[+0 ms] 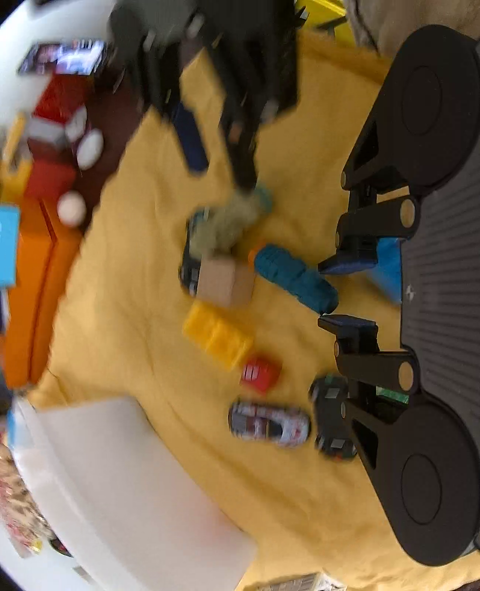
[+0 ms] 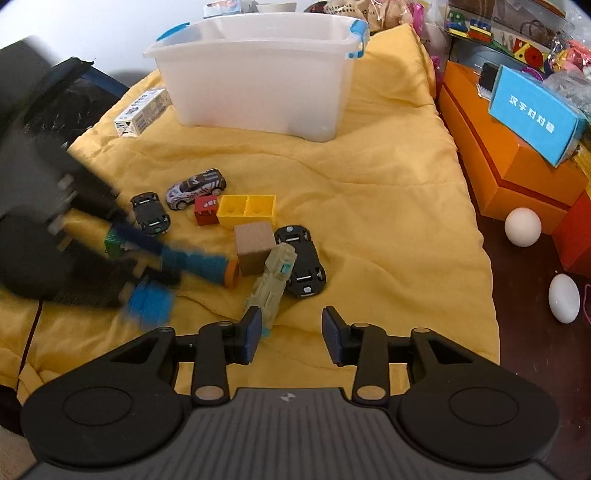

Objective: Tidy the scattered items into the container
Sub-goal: 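Grasp the teal figure with the left gripper while the right gripper grasps the beige figure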

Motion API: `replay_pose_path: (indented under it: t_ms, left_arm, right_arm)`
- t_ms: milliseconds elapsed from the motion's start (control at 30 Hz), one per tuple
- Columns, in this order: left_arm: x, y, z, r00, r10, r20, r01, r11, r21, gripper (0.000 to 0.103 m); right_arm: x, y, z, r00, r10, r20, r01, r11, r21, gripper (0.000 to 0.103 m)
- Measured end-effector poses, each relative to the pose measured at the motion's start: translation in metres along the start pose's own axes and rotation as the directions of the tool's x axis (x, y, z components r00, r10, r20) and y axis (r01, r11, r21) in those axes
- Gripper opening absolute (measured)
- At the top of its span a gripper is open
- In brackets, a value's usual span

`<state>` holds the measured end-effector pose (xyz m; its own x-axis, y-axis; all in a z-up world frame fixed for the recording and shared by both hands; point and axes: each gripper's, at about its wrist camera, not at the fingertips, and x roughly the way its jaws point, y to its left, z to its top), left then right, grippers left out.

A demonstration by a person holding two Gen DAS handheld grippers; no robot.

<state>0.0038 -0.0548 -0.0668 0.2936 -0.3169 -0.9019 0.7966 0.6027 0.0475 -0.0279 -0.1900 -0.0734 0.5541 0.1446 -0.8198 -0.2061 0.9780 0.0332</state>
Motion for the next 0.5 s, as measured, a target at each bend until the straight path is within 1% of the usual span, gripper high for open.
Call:
replay_pose_path:
  t_ms: [67, 133, 167, 200, 267, 333, 367, 400, 467, 500]
  left_arm:
    - [-0.003, -0.006, -0.003, 1.0, 0.022, 0.02, -0.023, 0.999, 0.035, 0.029]
    - [-0.002, -0.003, 0.001, 0.999, 0.046, 0.028, -0.048, 0.996, 0.069, 0.03]
    - [-0.002, -0.001, 0.004, 0.998, 0.046, 0.033, -0.049, 0.996, 0.076, 0.031]
    - [-0.003, 0.001, 0.008, 0.999, 0.035, 0.041, -0.038, 0.996, 0.081, 0.034]
    - [-0.005, 0.005, 0.012, 0.999, 0.0, 0.051, -0.005, 0.995, 0.095, 0.034]
    - [0.0, 0.003, 0.018, 0.999, -0.019, 0.042, 0.014, 0.993, 0.118, 0.034]
    - [0.005, 0.002, 0.02, 0.999, -0.017, 0.031, 0.013, 0.993, 0.119, 0.034]
    - [0.011, 0.0, 0.021, 1.0, -0.011, 0.013, 0.009, 0.993, 0.116, 0.031]
    - [0.02, -0.001, 0.021, 1.0, 0.023, -0.011, -0.022, 0.996, 0.09, 0.03]
    - [0.019, -0.003, 0.019, 0.999, 0.044, -0.003, -0.044, 0.996, 0.078, 0.03]
  right_arm:
    - [0.002, -0.002, 0.0, 1.0, 0.011, -0.007, -0.011, 1.0, 0.012, 0.043]
    - [0.003, -0.003, 0.001, 1.0, 0.025, -0.012, -0.025, 0.999, 0.026, 0.043]
    - [0.004, -0.003, 0.002, 0.999, 0.032, -0.012, -0.031, 0.999, 0.034, 0.043]
    - [0.005, -0.002, 0.003, 0.999, 0.038, -0.012, -0.037, 0.999, 0.04, 0.043]
    - [0.005, 0.003, 0.004, 0.999, 0.047, -0.008, -0.047, 0.998, 0.04, 0.043]
    - [0.006, 0.009, 0.006, 0.998, 0.058, -0.006, -0.058, 0.998, 0.032, 0.043]
    - [0.008, 0.012, 0.007, 0.998, 0.064, -0.006, -0.064, 0.998, 0.029, 0.043]
    - [0.01, 0.014, 0.008, 0.998, 0.056, -0.009, -0.056, 0.998, 0.024, 0.041]
    - [0.016, 0.017, 0.01, 0.999, 0.03, -0.02, -0.03, 0.999, 0.018, 0.041]
    - [0.019, 0.015, 0.01, 0.999, 0.027, -0.028, -0.026, 0.999, 0.027, 0.041]
